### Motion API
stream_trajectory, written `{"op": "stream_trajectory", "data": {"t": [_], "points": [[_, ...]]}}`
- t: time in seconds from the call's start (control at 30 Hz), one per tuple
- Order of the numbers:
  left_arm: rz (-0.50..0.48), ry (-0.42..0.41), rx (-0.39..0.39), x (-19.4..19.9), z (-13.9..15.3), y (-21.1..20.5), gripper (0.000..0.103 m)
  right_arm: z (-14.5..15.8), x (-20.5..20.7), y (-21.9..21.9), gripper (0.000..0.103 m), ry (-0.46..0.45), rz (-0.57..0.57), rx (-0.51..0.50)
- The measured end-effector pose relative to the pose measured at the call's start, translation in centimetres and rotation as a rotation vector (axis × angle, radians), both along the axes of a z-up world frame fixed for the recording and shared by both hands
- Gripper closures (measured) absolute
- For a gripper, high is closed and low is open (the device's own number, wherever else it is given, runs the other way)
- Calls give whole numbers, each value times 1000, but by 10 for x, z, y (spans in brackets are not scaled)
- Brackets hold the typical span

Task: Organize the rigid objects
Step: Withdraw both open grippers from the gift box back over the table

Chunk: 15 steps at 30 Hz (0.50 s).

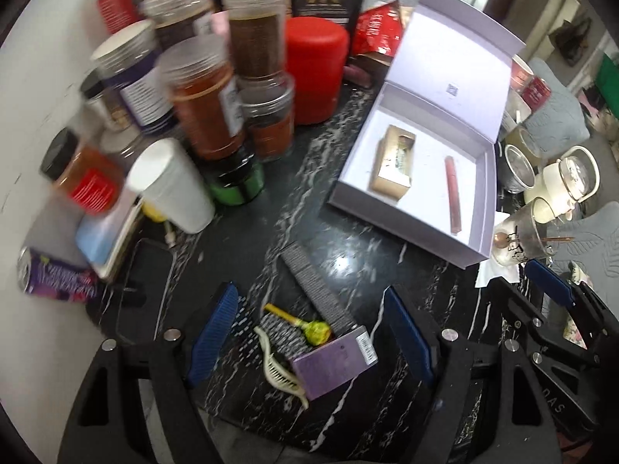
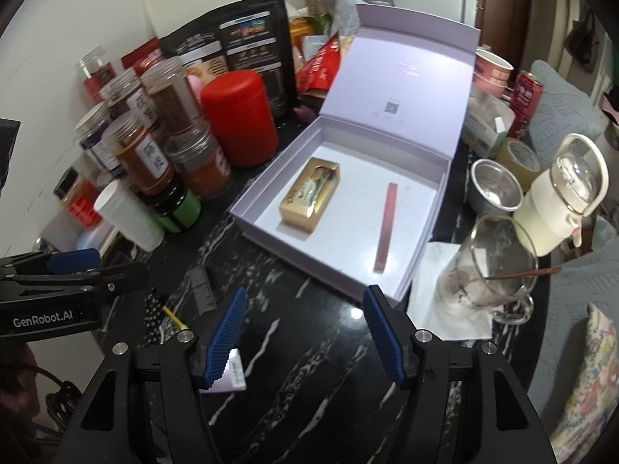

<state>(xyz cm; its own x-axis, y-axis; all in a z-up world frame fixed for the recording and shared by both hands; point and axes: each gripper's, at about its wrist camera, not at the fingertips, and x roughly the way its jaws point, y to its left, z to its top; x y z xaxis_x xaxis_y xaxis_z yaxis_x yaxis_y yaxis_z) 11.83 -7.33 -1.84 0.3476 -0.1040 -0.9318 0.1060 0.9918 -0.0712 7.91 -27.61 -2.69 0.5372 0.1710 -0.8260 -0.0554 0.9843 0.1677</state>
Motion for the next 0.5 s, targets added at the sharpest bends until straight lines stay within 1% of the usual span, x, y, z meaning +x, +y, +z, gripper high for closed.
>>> {"op": "stream_trajectory", "data": {"t": [0.13, 0.23, 0.4, 0.5], "points": [[40, -3, 2, -15, -1, 15, 25, -3, -9, 12, 39, 4, 46, 12], [71, -14, -5, -28, -3, 27, 25, -7, -16, 19, 37, 14, 75, 19], [109, -28, 27, -54, -5, 44, 25, -15, -31, 31, 37, 36, 125, 40], [135, -30, 24, -69, -5, 54, 25, -19, -39, 38, 37, 47, 155, 42]]}}
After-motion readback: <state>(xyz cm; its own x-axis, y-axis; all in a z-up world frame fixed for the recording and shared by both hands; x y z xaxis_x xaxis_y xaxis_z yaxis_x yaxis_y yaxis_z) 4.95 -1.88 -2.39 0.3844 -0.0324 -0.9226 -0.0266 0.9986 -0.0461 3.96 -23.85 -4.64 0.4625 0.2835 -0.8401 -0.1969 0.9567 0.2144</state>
